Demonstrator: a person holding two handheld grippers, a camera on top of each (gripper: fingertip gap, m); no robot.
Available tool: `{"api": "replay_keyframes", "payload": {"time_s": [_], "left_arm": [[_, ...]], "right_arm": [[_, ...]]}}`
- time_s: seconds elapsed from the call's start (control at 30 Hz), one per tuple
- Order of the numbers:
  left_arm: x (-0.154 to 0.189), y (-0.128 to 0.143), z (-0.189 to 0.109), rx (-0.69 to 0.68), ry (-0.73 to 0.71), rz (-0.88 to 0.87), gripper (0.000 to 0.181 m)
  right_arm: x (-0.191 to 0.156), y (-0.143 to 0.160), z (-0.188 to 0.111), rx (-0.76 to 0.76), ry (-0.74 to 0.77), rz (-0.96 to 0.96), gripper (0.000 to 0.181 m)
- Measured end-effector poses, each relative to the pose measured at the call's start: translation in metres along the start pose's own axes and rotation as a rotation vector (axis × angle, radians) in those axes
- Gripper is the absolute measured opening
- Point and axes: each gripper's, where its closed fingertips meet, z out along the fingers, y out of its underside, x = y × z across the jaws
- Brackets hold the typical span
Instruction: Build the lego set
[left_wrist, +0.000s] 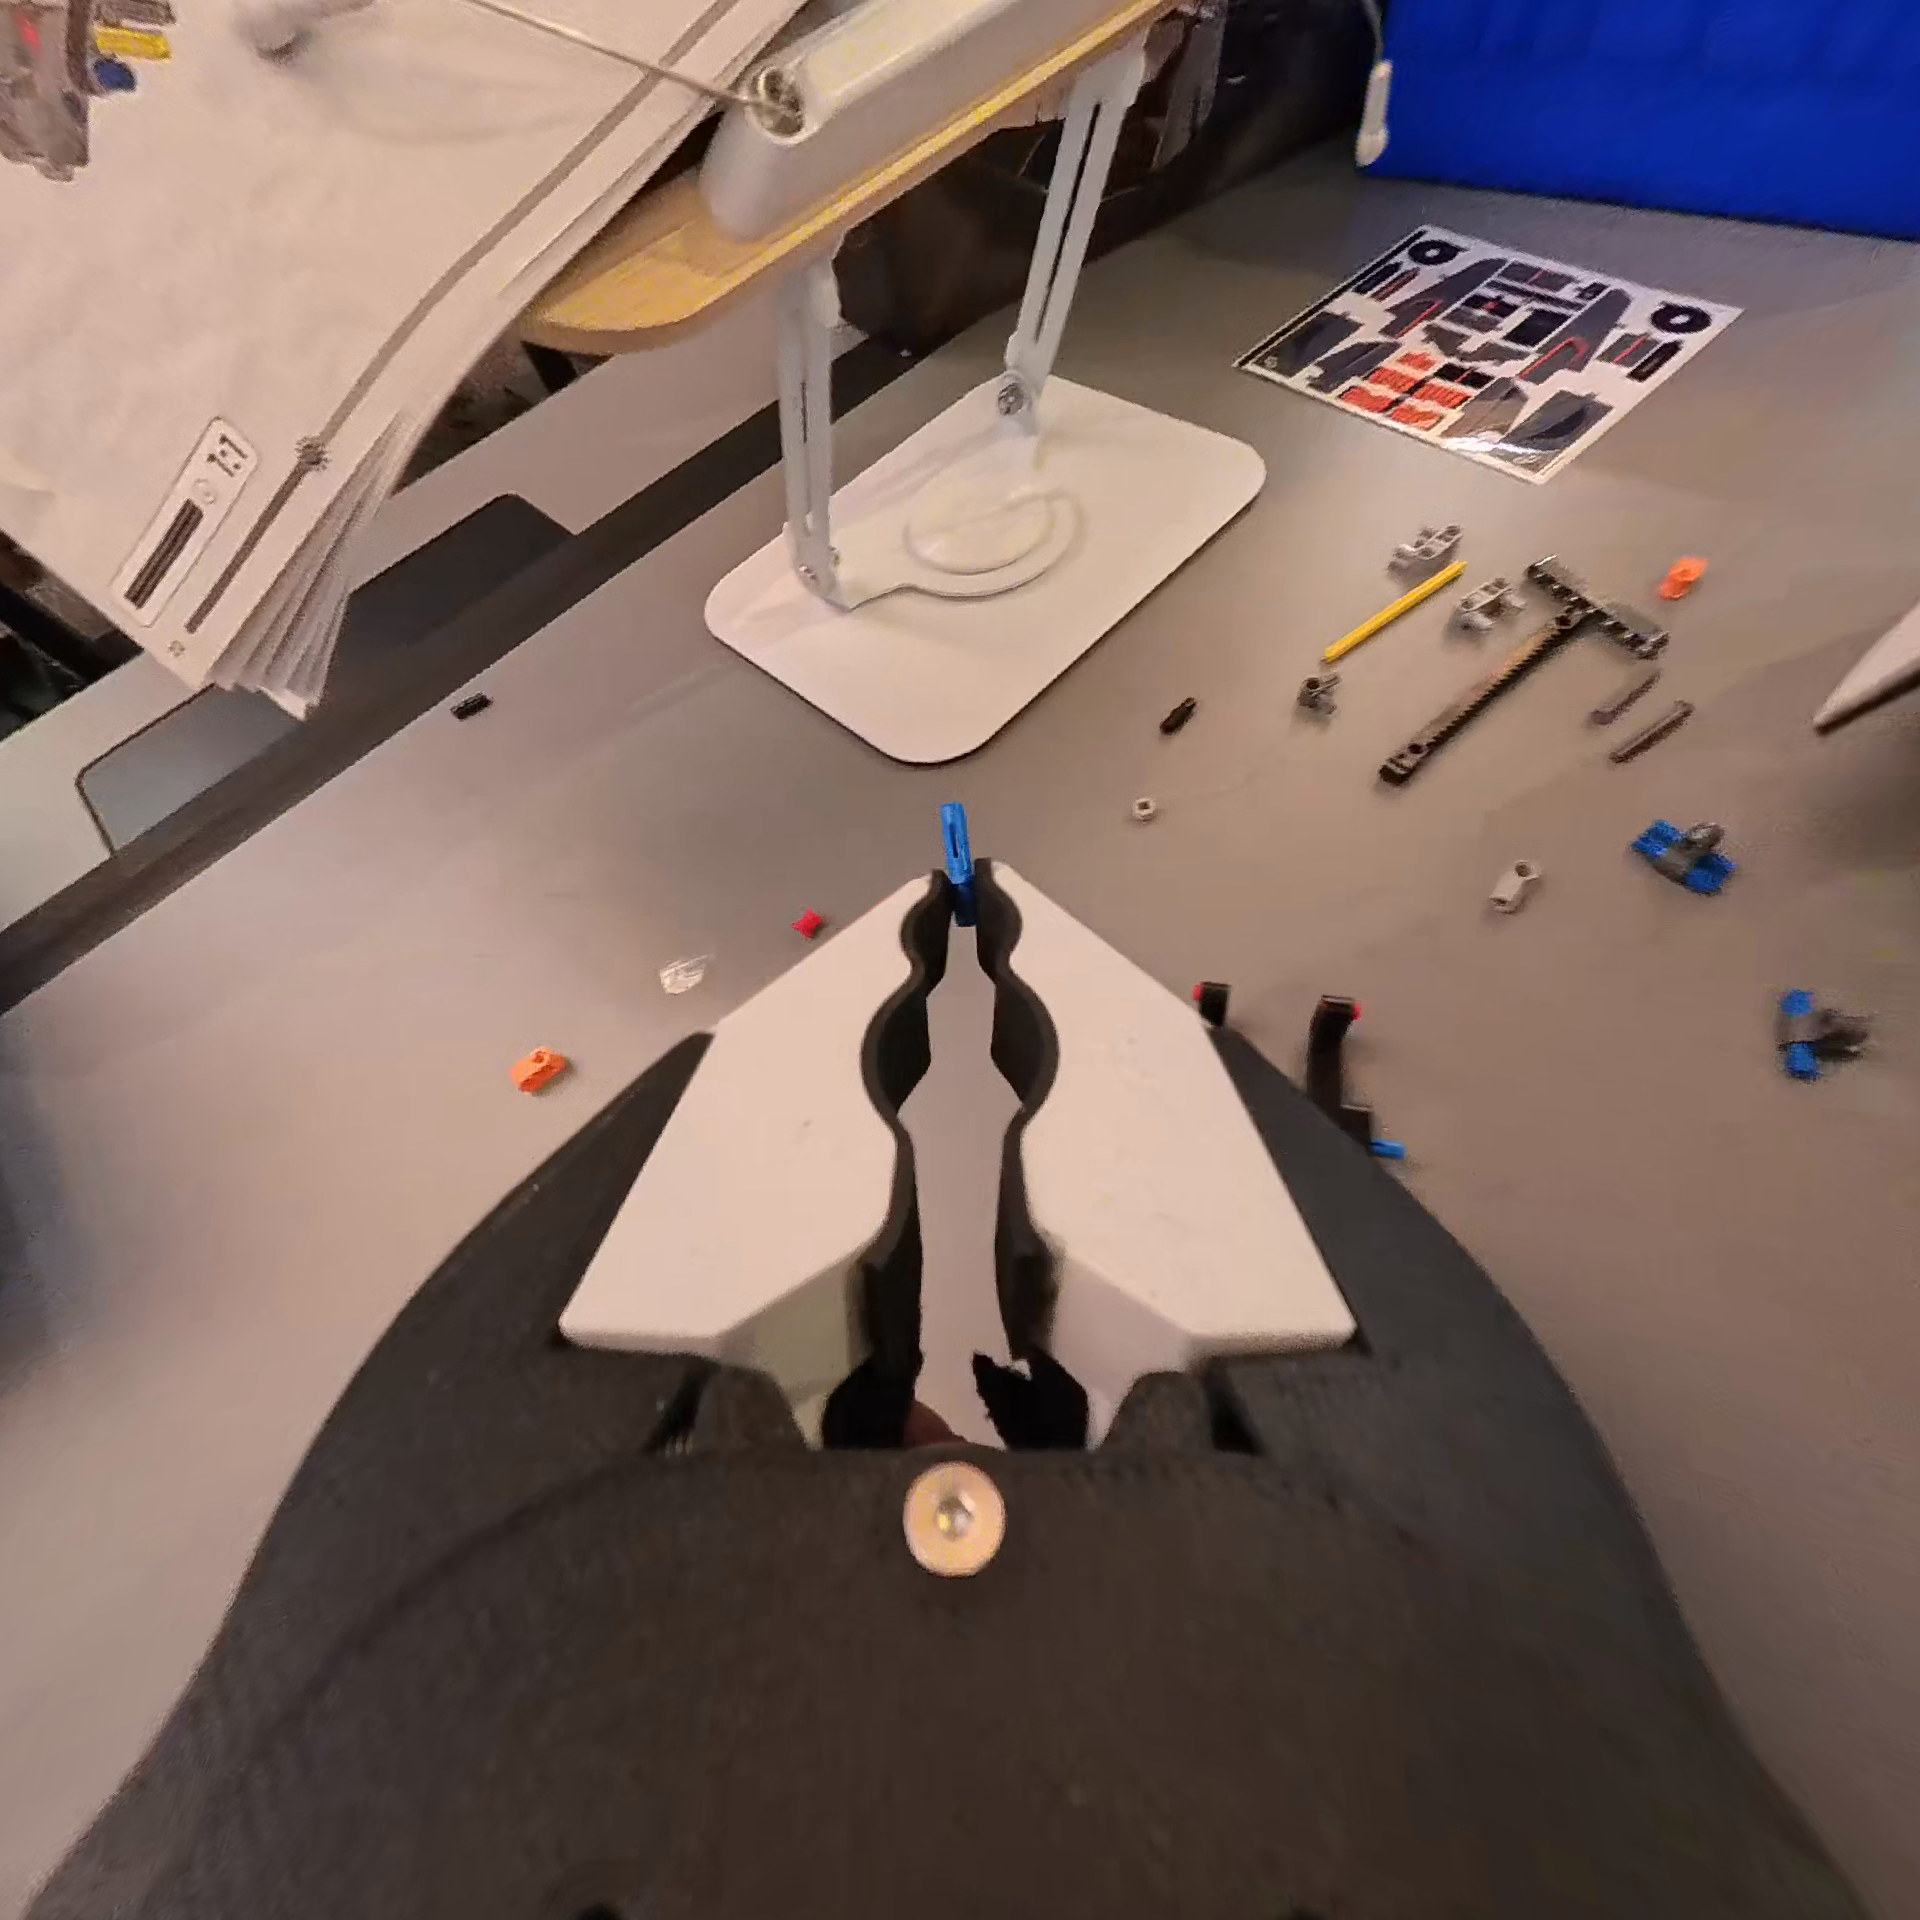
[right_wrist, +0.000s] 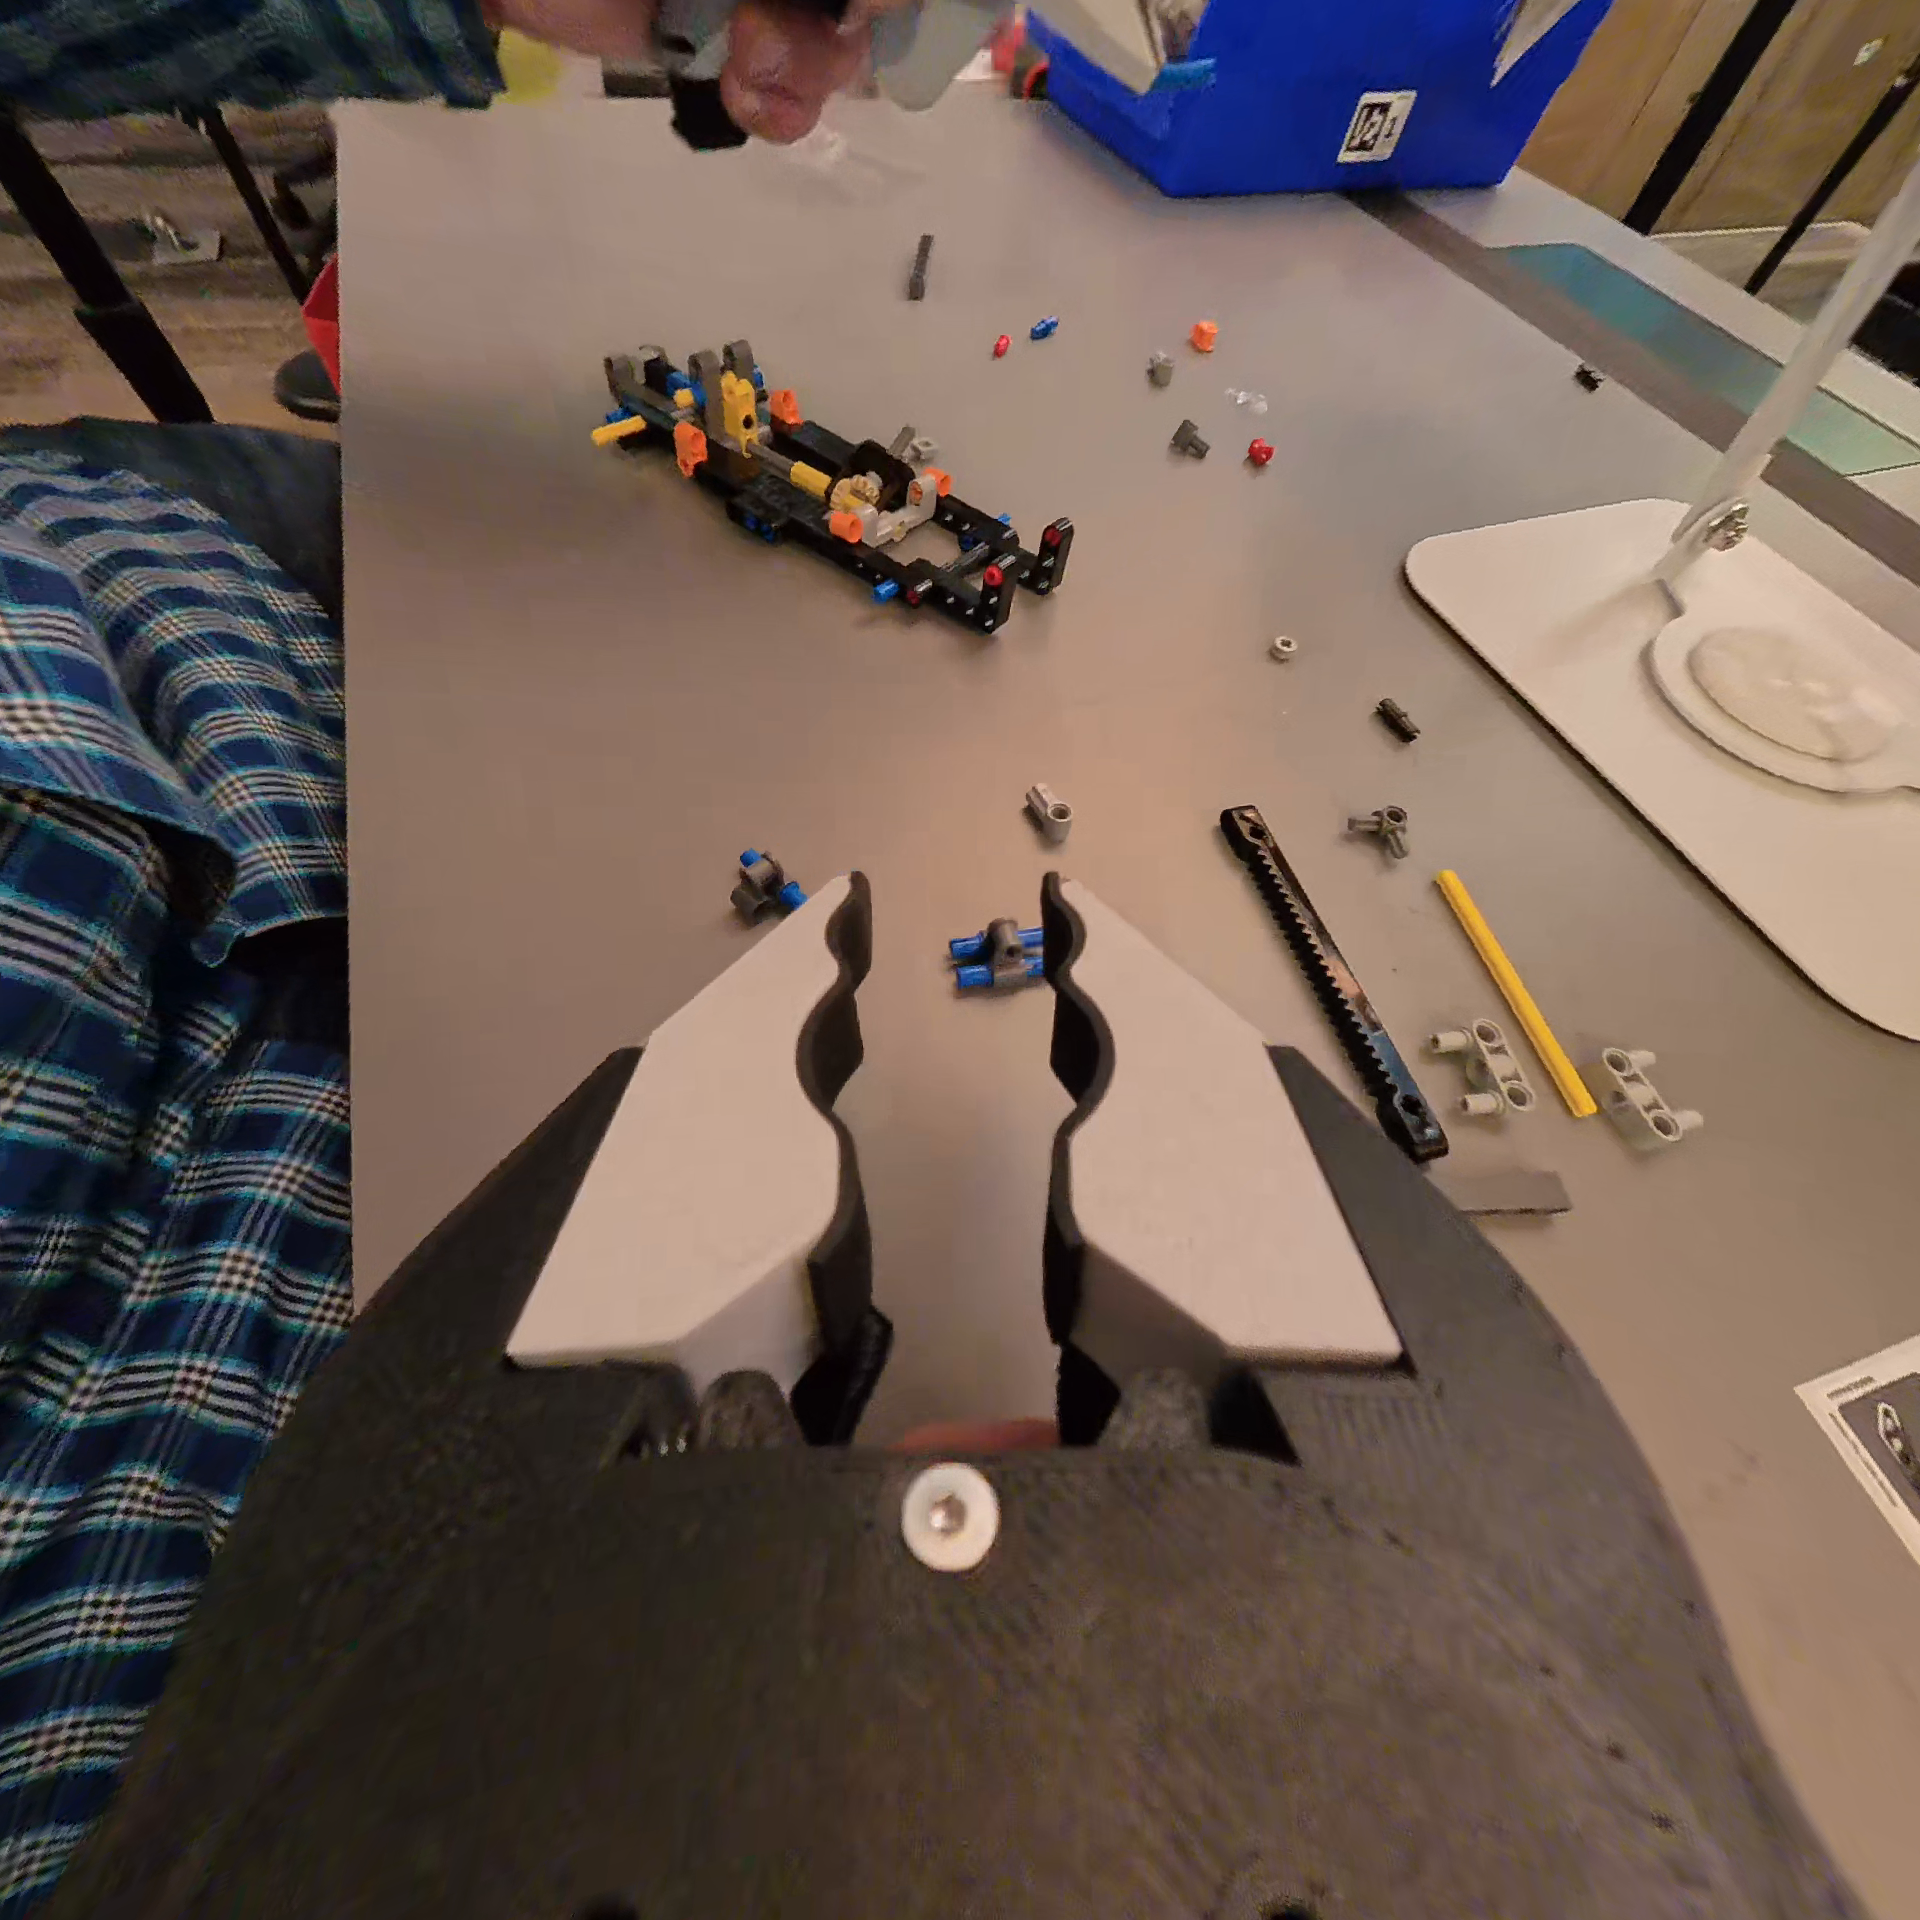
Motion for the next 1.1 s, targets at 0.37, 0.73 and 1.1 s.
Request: {"api": "replay_keyframes", "payload": {"time_s": [0.37,0.73,1.1], "left_arm": [[0.031,-0.022,-0.021,0.08,0.039,-0.061,0.003],[0.078,-0.006,-0.041,0.066,0.088,-0.089,0.003],[0.061,-0.016,-0.096,0.158,0.019,-0.187,0.002]], "right_arm": [[0.033,-0.068,-0.067,0.221,0.107,0.084,0.032],[0.028,-0.067,-0.096,0.354,0.073,0.282,0.037],[0.044,-0.089,-0.134,0.605,-0.044,0.494,0.037]]}}
